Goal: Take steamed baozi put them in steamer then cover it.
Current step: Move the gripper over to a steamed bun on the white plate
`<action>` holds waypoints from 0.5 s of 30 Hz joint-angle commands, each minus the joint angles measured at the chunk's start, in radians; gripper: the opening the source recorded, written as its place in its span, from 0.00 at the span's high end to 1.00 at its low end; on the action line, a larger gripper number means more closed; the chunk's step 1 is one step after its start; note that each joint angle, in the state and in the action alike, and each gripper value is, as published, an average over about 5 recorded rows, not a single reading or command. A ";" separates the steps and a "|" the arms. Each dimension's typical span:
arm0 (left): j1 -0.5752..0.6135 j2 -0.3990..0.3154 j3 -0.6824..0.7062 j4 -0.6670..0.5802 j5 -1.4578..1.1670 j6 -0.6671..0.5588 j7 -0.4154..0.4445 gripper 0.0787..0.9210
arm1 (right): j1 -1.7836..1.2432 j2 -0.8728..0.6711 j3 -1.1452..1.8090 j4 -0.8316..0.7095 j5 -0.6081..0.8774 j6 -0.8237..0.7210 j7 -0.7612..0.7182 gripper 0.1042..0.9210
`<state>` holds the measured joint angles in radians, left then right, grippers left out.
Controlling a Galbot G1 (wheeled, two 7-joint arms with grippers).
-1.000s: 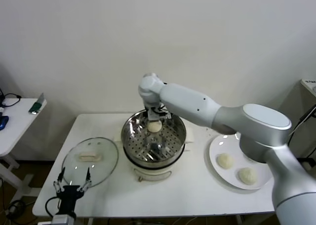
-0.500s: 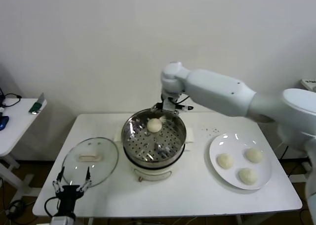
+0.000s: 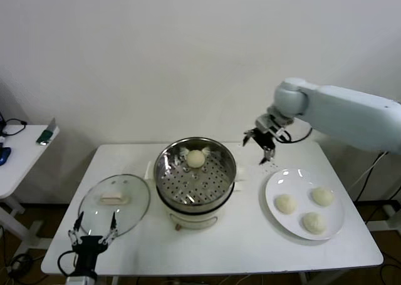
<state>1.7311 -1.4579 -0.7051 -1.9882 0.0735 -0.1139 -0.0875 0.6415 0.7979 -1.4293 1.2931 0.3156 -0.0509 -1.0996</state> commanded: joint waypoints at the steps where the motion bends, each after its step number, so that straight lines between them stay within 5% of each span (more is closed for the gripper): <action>1: 0.012 -0.002 0.000 -0.013 -0.001 0.000 0.002 0.12 | -0.077 -0.178 -0.048 0.020 0.073 -0.177 0.016 0.12; 15: 0.048 -0.002 -0.007 -0.021 -0.001 -0.018 0.002 0.12 | -0.376 -0.168 0.142 -0.055 -0.110 -0.171 0.047 0.12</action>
<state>1.7666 -1.4624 -0.7116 -2.0054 0.0732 -0.1274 -0.0853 0.4284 0.6692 -1.3712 1.2630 0.2757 -0.1804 -1.0641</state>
